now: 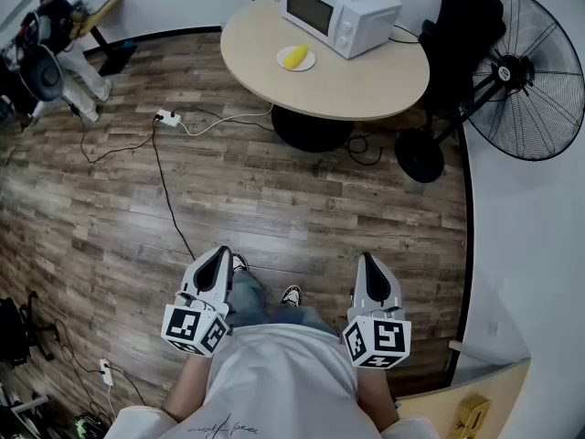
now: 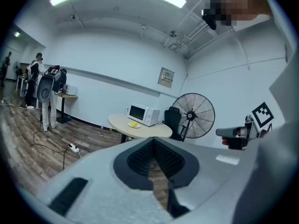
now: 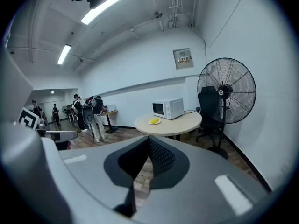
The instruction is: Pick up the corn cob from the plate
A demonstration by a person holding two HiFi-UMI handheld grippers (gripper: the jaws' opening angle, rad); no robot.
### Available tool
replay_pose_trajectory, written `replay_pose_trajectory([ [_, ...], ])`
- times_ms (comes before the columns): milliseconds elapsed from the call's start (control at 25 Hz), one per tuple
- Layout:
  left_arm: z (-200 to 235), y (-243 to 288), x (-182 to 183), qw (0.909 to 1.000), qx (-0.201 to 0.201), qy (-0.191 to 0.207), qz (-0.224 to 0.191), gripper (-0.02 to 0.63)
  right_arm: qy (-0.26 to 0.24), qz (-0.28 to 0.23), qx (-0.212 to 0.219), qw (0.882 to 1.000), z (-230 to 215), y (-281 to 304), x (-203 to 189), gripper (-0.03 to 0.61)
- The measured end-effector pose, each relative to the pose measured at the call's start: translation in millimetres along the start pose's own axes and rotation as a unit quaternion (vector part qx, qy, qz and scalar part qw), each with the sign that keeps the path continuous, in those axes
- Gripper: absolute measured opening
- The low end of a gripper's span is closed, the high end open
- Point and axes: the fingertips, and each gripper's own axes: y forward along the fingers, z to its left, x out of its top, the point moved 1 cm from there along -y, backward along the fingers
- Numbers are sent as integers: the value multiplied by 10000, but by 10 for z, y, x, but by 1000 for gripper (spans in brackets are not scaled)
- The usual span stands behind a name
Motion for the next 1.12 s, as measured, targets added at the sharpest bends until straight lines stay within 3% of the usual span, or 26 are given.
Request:
replay_pose_trajectory([
  [440, 715, 323, 283, 9999, 110, 47, 123, 0, 304, -114, 408, 9986, 524, 656, 227, 9],
  [640, 1091, 537, 505, 9999, 11, 54, 119, 0, 443, 71, 1304, 9904, 1014, 1035, 399, 11],
  [720, 1233, 611, 609, 9999, -102, 52, 94, 0, 437, 87, 1445, 9885, 1193, 1194, 450, 11],
  [920, 1578, 689, 899, 9993, -355, 38, -112, 0, 294, -56, 1006, 9945, 1452, 1569, 613, 11],
  [1120, 1917, 702, 1066, 9982, -576, -29, -166, 0, 323, -363, 844, 9952, 1779, 1838, 794, 9],
])
